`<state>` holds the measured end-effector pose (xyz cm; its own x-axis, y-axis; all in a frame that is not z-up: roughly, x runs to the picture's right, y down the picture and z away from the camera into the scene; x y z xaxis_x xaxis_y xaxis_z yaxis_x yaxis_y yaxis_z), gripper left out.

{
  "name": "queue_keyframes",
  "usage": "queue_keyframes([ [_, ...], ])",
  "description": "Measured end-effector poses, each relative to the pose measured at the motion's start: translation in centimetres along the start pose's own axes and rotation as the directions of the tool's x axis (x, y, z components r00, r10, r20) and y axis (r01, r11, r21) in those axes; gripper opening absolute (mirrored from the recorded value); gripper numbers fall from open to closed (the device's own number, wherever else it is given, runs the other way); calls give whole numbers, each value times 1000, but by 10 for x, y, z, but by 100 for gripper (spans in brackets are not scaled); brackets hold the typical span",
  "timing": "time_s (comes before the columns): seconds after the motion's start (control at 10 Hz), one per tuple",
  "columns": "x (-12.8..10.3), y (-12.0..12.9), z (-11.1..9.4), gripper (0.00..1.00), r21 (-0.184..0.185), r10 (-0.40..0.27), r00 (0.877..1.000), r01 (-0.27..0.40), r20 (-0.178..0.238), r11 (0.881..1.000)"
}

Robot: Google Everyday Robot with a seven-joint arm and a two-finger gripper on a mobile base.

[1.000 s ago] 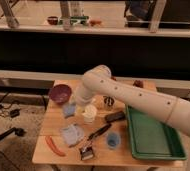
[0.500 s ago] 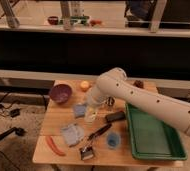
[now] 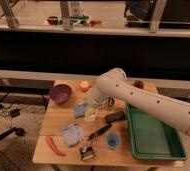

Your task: Wipe tray with sponge

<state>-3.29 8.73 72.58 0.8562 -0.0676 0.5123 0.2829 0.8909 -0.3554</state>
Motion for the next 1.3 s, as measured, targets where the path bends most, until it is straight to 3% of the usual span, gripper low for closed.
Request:
queue_keyframes([
  [0.3, 34, 18, -29, 0, 77, 106, 993, -102, -56, 992],
  [0.5, 71, 39, -58, 0, 131, 184, 979, -171, -93, 977],
  [1.0, 168, 87, -114, 0, 224, 378, 914, -342, -145, 912],
  [1.3, 168, 86, -114, 0, 225, 378, 914, -342, -144, 912],
])
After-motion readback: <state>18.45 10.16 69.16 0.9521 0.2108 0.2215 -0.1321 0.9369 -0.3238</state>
